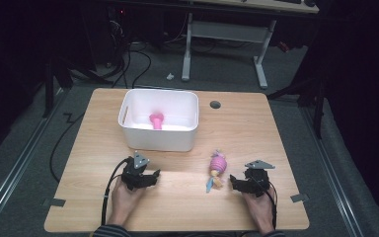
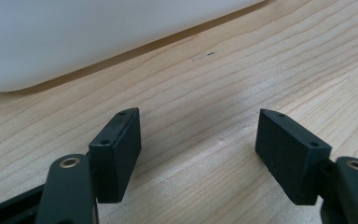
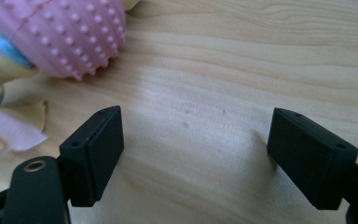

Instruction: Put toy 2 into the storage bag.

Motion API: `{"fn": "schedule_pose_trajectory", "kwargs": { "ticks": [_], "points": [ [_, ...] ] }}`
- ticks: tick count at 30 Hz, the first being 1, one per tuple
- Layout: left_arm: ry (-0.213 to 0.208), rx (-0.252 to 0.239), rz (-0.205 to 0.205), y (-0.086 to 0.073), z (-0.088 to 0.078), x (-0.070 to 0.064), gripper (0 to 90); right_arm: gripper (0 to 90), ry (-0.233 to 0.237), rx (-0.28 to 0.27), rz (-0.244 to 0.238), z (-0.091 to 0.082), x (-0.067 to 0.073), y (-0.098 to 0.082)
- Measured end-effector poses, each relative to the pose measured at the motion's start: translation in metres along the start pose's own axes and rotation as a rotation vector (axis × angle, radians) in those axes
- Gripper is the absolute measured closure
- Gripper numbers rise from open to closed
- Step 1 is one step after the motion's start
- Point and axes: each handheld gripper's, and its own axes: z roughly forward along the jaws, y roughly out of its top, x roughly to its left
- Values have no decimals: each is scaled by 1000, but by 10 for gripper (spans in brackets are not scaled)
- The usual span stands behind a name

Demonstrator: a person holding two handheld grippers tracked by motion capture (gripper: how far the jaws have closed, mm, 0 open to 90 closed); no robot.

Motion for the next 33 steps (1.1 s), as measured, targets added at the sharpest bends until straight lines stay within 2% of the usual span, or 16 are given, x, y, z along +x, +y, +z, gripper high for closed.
{"fn": "schedule_pose_trajectory", "kwargs": {
  "ticks": [3,7,11,15,19,21,27,33],
  "points": [
    [5,2,-3,0,0,0,311,220,49,-12,3,-12,2,-3],
    [5,3,-4,0,0,1,308,233,52,-41,-56,-33,6,-4],
    [4,3,-4,0,0,1,308,241,70,-67,-73,-45,8,-3],
    [7,3,-3,0,0,1,303,244,105,-80,-77,-45,12,-2],
    [7,3,-3,0,0,1,301,243,119,-111,-78,-48,15,4],
    [7,3,-4,0,0,1,300,238,129,-133,-95,-51,19,14],
    [7,4,-7,0,0,1,292,230,144,-118,-134,-45,30,36],
    [7,3,-5,0,0,1,290,236,142,-84,-142,-33,40,50]
  ]
}}
